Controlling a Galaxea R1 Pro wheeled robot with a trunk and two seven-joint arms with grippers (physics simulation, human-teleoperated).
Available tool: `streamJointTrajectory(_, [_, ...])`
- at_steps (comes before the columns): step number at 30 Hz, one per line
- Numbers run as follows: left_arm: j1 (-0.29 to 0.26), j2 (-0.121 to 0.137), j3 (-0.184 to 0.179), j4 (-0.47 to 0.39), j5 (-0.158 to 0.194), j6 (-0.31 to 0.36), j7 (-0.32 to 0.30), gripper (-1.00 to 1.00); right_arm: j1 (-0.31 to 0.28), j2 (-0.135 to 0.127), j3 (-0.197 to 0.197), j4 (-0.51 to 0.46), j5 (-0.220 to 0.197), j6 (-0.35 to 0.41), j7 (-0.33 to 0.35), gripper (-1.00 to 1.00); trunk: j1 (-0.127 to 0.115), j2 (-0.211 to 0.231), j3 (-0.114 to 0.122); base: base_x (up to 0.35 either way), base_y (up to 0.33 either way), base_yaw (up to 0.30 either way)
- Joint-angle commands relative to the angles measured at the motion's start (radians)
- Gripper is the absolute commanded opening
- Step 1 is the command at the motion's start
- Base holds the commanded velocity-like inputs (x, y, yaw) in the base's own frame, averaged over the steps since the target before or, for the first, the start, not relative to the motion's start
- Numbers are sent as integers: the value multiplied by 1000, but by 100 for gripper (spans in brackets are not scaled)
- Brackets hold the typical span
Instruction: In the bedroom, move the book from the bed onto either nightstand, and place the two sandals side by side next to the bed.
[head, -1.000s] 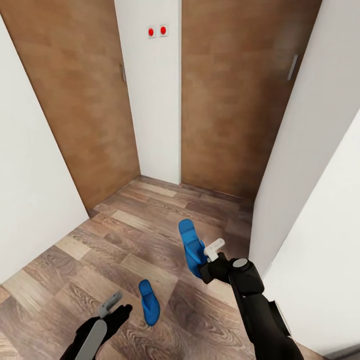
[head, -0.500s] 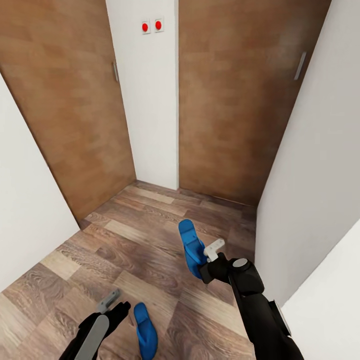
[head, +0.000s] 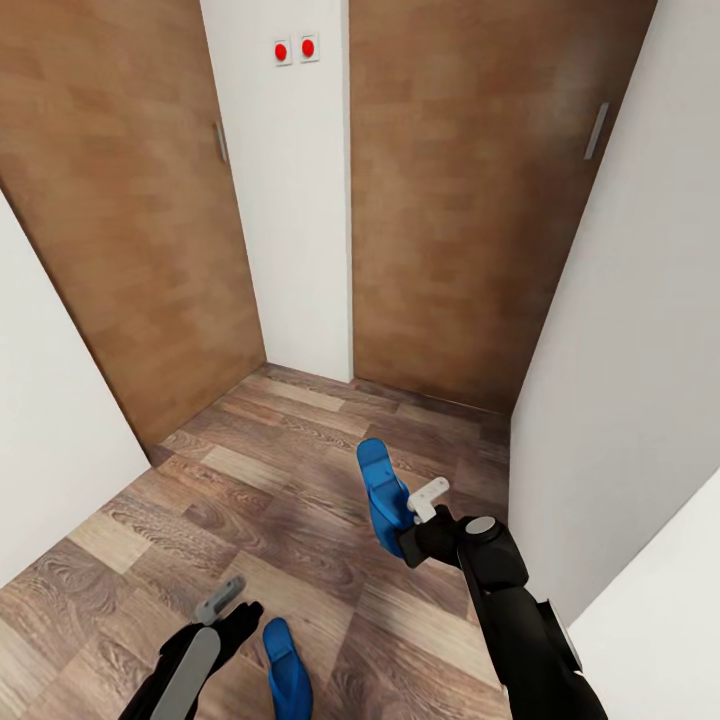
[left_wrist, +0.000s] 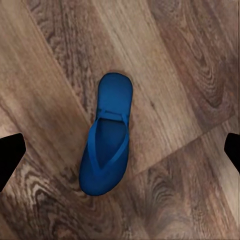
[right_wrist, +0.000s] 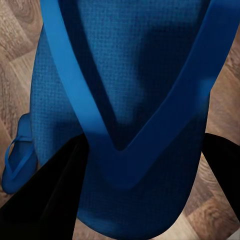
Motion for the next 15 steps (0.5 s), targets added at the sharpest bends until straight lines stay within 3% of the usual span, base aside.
streamJointTrajectory(1, [-6, -2, -1, -1, 8, 1, 9, 100, -1, 0, 0, -1, 9, 3, 11, -100, 0, 0, -1, 9, 2, -5])
streamJointTrajectory(6, [-88, -17, 0, 80, 8, 6, 37, 100, -13, 0, -4, -1, 7, 17, 9, -100, 0, 0, -1, 5, 1, -3])
streamJointTrajectory(8, [-173, -38, -1, 198, 8, 6, 71, 100, -40, 0, -10, -1, 5, 63, 8, -100, 0, 0, -1, 2, 0, -1])
streamJointTrajectory(9, [-173, -38, -1, 198, 8, 6, 71, 100, -40, 0, -10, -1, 5, 63, 8, -100, 0, 0, -1, 1, 0, -1])
streamJointTrajectory(12, [-266, -66, -3, 329, 9, 8, 101, 100, -61, 0, -14, -9, 1, 125, 8, -100, 0, 0, -1, 0, 0, 0])
streamJointTrajectory(15, [-293, -74, -4, 364, 9, 12, 107, 100, -66, 0, -15, -12, 1, 142, 8, -100, 0, 0, -1, 0, 0, 0])
